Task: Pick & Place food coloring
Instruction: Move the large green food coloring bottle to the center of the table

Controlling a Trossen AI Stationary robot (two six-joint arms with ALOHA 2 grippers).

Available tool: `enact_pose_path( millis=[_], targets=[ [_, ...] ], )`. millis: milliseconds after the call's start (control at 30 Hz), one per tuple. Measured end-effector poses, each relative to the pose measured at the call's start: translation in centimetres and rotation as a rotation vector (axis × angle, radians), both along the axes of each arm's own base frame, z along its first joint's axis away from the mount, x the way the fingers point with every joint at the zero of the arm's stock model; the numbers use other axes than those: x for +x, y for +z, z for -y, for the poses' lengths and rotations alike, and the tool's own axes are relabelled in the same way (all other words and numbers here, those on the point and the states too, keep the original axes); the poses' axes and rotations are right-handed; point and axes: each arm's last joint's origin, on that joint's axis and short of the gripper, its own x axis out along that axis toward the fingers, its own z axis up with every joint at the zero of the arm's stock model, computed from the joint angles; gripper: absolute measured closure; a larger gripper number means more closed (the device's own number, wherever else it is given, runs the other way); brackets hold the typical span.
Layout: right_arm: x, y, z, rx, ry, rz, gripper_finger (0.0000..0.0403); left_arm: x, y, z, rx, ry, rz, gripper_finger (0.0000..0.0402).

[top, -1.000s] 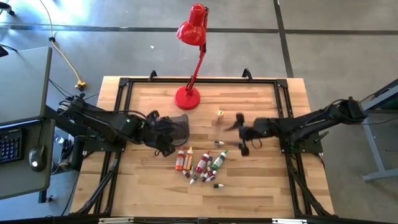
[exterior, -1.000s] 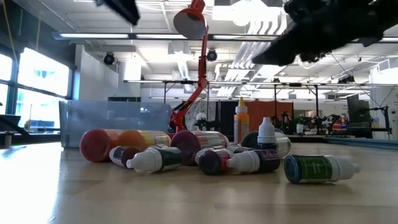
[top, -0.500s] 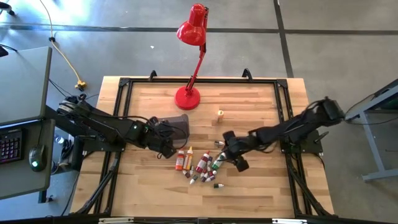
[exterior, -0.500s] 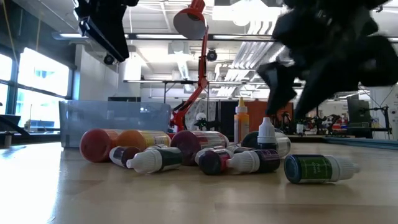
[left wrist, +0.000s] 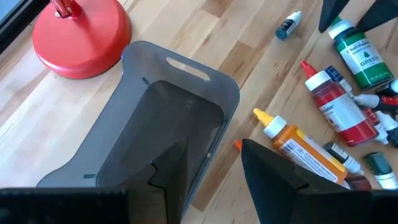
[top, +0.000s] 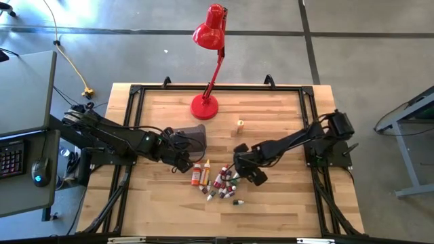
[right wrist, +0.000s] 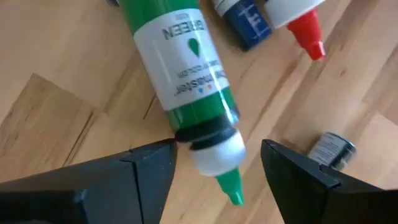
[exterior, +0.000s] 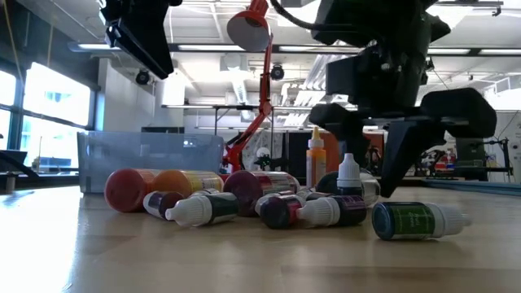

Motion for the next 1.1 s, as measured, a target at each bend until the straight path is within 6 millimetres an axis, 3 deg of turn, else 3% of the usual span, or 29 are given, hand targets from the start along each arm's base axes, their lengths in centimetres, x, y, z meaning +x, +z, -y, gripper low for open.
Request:
enact_pose_path(
  millis=[167,600,733,933,1100],
  targets=[
    [0.2,-0.8,0.3,-0.009,0.025,-0.025,0.0190,0.0,0.0,0.0,0.000,0.000,0.000,0.0257],
    [0.1,-0.9,0.2,-0.015,0.085,-0.031,0.0279,0.0,0.0,0.0,0.002,0.000,-0.001,0.0257],
    [-0.2,-0.6,0.3,-0.021,0.068,-0.048,0.0287,0.0,0.0,0.0,0.002,0.000,0.000,0.0257],
    [-2.3,3.1,0.3,-0.082,0.052,-0.031,0.0285,0.0,0.0,0.0,0.002,0.001,0.001,0.0257],
    [-4.7,4.9,1.6,-0.411,-0.061,-0.096,0.0280,0.0,0.0,0.0,0.019,0.009,0.009,0.0257]
  ],
)
